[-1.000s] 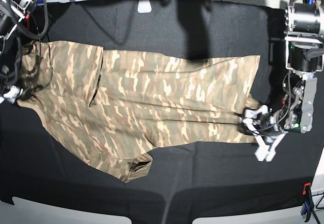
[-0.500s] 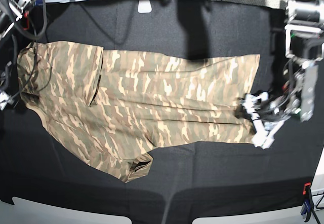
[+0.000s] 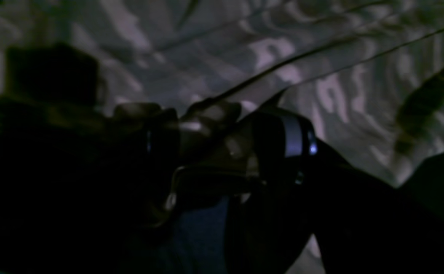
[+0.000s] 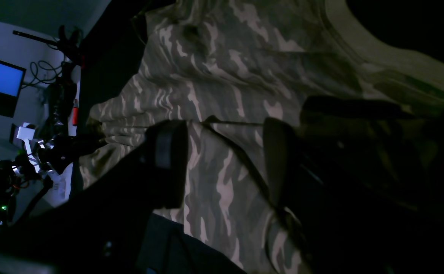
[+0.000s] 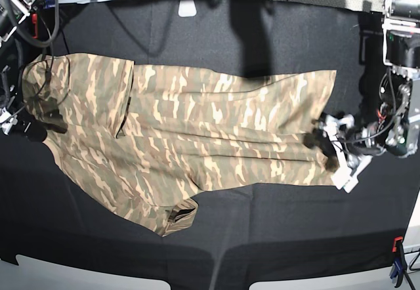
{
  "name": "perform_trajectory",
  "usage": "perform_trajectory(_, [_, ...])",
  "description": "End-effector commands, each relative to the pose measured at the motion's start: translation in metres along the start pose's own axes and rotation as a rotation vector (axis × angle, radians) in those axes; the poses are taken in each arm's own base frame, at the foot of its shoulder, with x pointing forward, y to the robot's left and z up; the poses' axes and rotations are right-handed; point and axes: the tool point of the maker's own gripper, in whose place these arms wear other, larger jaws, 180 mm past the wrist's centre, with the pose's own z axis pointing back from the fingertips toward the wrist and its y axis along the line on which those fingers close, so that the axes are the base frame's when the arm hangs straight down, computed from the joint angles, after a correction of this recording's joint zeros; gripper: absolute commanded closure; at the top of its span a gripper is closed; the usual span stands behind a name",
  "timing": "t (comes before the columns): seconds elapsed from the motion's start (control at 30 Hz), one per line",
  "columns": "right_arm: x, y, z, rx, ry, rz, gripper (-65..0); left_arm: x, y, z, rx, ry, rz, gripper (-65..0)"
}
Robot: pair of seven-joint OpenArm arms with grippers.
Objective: Layout the t-shirt on the table in an organized manner, then fold the t-shirt properly
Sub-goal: 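Tug the shirt edge with the left gripper to straighten the body, then move both grippers to the shirt's hem corners and grasp them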
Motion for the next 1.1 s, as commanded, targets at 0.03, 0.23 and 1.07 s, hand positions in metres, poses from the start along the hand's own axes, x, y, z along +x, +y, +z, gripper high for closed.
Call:
perform_trajectory(0.03, [0.016,-0.002,0.01,-0.028,-0.024,0.046,-30.5,0.004,-0.002,0.006,-0.016,-0.008,-0.005,-33.1])
perform_trajectory(0.23, [-0.022,-0.013,0.02,-0.072,0.065,0.028,-30.5,-0.005,-0.037,0.006,-0.143,-0.118,-0.031,-33.0])
perform_trajectory(1.07, [-0.119,0.105,0.032,-0.107,0.297,0.514,-27.5,-0.071,-0.081,0.039,0.186,-0.036,-0.433,-33.0])
